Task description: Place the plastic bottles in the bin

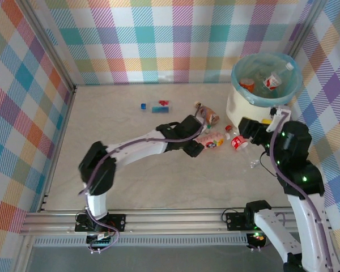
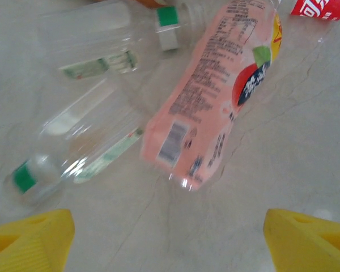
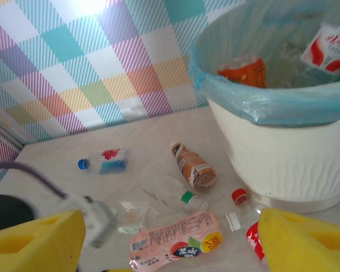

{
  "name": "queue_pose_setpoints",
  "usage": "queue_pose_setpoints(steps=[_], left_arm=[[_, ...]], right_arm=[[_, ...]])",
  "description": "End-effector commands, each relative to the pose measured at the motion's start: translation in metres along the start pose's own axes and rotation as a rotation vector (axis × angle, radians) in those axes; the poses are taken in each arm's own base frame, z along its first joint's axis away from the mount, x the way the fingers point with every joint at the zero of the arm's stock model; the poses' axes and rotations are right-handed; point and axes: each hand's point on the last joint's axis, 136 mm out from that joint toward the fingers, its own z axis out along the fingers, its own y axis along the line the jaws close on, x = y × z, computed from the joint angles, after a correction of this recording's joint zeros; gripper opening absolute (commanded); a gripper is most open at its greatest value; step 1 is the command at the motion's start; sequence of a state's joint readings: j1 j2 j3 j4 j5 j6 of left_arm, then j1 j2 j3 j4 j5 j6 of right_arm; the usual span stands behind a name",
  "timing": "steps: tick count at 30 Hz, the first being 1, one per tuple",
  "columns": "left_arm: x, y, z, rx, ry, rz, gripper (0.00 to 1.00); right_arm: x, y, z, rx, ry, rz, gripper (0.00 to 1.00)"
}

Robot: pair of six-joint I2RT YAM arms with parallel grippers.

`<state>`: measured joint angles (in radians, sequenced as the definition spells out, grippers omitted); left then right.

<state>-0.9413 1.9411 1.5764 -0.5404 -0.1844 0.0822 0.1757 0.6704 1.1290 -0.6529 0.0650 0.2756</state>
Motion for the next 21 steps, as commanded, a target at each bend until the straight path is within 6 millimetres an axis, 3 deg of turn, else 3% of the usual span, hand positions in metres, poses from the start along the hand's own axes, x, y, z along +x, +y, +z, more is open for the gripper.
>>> queue_pose_setpoints(steps=[1, 8, 14, 21], left_arm=[[0.009, -0.017, 0.021, -0.008, 0.099, 0.108, 0.86], [0.029, -0.026, 0.059, -0.037, 0.205, 0.152, 0.82], [0.044, -0.034, 0.065, 0.005, 0.236, 0.144, 0.76], [0.046, -0.033, 0.071, -0.007, 0.233, 0.145, 0.76]], right_arm=[[-0.006, -0.004, -0.014, 0.021, -0.052, -0.064, 0.81], [-0.012, -0.002, -0.021, 0.016, -0.084, -0.1, 0.81], [-0.007, -0.003, -0.015, 0.015, -0.073, -0.106, 0.81], [-0.005, -0.001, -0.014, 0.001, -0.067, -0.1, 0.82]])
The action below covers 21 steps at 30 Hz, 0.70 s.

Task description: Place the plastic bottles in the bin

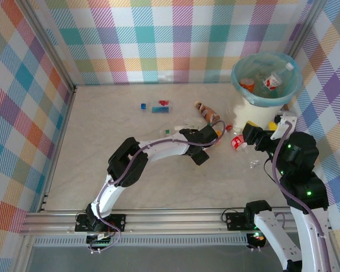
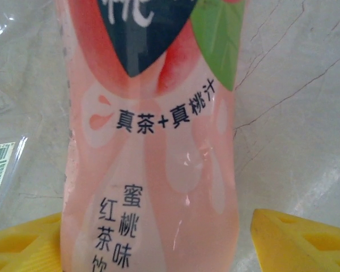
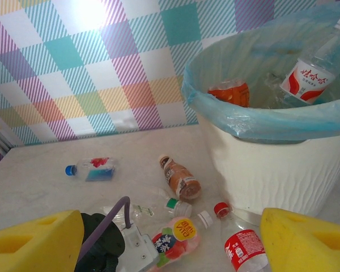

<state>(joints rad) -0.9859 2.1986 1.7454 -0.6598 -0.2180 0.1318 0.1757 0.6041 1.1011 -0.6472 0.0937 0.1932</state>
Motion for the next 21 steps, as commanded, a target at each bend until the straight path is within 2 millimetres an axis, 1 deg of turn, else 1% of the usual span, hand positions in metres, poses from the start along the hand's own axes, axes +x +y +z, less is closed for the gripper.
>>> queue_pose_setpoints(steps=[1, 5, 7, 9, 11, 13, 16, 19, 21], left_arm=[[0.01, -0.006, 0.008, 0.008, 0.036, 0.016, 0.74], [0.013, -0.007, 0.01, 0.01, 0.05, 0.02, 0.63], [0.015, -0.007, 0.008, 0.014, 0.056, 0.02, 0.57], [0.017, -0.005, 0.003, 0.009, 0.057, 0.017, 0.55], [0.017, -0.003, -0.005, 0.006, 0.044, 0.004, 0.54], [0.014, 0.001, -0.019, -0.001, 0.012, -0.016, 0.54], [0.007, 0.01, -0.049, -0.013, -0.043, -0.061, 0.54], [0.001, 0.019, -0.091, -0.005, -0.135, -0.124, 0.54], [-0.003, 0.022, -0.124, 0.025, -0.228, -0.169, 0.54]], right_arm=[[-0.004, 0.003, 0.001, -0.014, -0.017, -0.016, 0.82], [-0.007, 0.002, -0.003, -0.006, -0.026, -0.02, 0.81], [-0.008, 0.001, -0.006, -0.004, -0.03, -0.022, 0.81], [-0.01, 0.002, -0.008, -0.003, -0.037, -0.026, 0.81], [-0.012, 0.001, -0.01, 0.001, -0.046, -0.026, 0.81], [-0.015, 0.002, -0.012, -0.002, -0.057, -0.022, 0.81], [-0.019, 0.005, -0.013, -0.017, -0.065, -0.012, 0.81], [-0.02, 0.011, -0.012, -0.048, -0.062, 0.007, 0.81], [-0.021, 0.019, -0.01, -0.095, -0.048, 0.02, 0.81]])
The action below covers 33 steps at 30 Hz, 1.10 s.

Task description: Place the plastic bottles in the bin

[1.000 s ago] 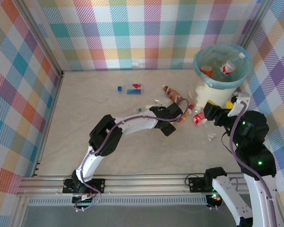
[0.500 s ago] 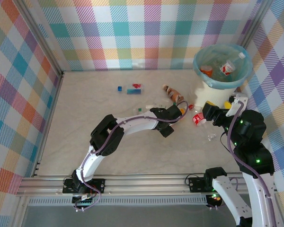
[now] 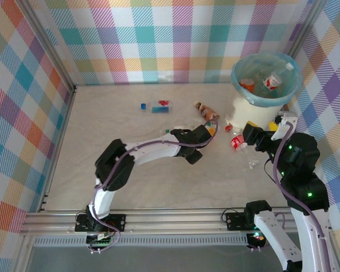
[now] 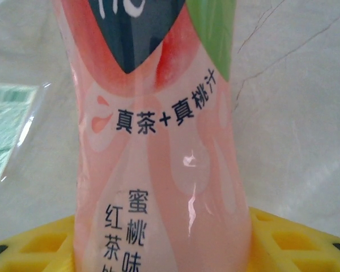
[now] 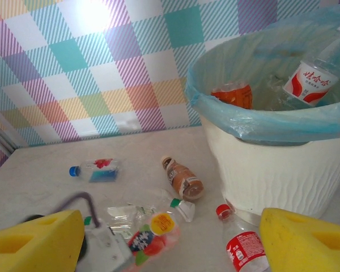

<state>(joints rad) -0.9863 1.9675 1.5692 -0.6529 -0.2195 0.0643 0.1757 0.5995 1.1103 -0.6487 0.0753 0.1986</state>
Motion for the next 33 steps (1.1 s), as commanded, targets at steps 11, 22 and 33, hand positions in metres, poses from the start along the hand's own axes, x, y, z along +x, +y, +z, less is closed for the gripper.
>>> queue_pose_setpoints(steps=[11, 22, 33], left_arm=[[-0.023, -0.019, -0.23, 0.424, -0.753, -0.096, 0.56], [-0.002, -0.041, -0.266, 0.591, -0.778, -0.012, 0.55], [0.004, -0.054, -0.283, 0.651, -0.778, 0.044, 0.56]], right_arm=[[-0.026, 0.101, -0.003, -0.598, -0.019, 0.073, 0.82], [-0.041, 0.129, -0.001, -0.79, 0.019, 0.143, 0.84], [-0.036, 0.141, -0.001, -0.891, 0.065, 0.155, 0.62]])
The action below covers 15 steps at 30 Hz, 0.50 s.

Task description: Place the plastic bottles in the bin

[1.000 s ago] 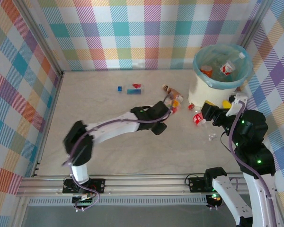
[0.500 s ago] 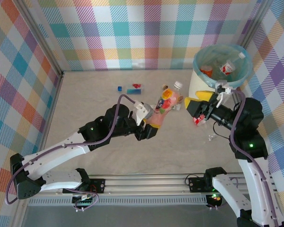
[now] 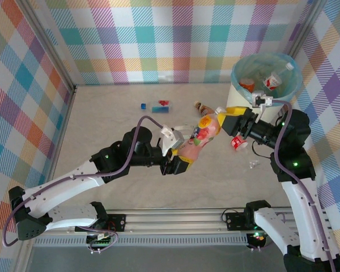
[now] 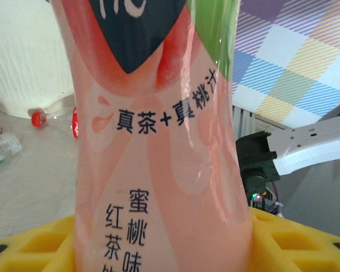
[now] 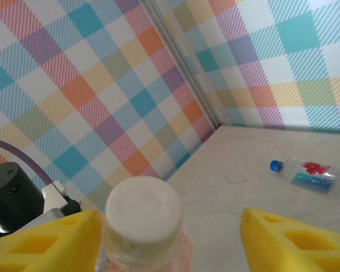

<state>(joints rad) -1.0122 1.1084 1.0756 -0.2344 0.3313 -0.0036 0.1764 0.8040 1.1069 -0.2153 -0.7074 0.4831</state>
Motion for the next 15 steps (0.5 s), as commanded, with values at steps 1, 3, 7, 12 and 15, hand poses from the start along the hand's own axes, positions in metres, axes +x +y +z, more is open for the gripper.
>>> queue_pose_setpoints(steps=[1, 3, 7, 12, 15], left_arm=[[-0.01, -0.018, -0.009, 0.053, -0.025, 0.035, 0.56], [-0.01, -0.018, -0.008, 0.056, -0.023, 0.035, 0.56], [-0.008, -0.019, -0.007, 0.063, -0.015, 0.034, 0.56], [-0.013, -0.017, -0.01, 0.041, -0.031, 0.043, 0.56], [-0.019, -0.013, -0.015, 0.007, -0.047, 0.043, 0.61]], right_arm=[[-0.005, 0.019, 0.001, -0.098, -0.001, -0.026, 0.6], [-0.005, 0.02, 0.002, -0.107, 0.003, -0.021, 0.61], [-0.005, 0.022, 0.003, -0.126, 0.013, -0.027, 0.53], [-0.005, 0.023, 0.003, -0.119, 0.024, -0.038, 0.36], [-0.011, 0.024, 0.001, -0.095, 0.008, -0.058, 0.22]])
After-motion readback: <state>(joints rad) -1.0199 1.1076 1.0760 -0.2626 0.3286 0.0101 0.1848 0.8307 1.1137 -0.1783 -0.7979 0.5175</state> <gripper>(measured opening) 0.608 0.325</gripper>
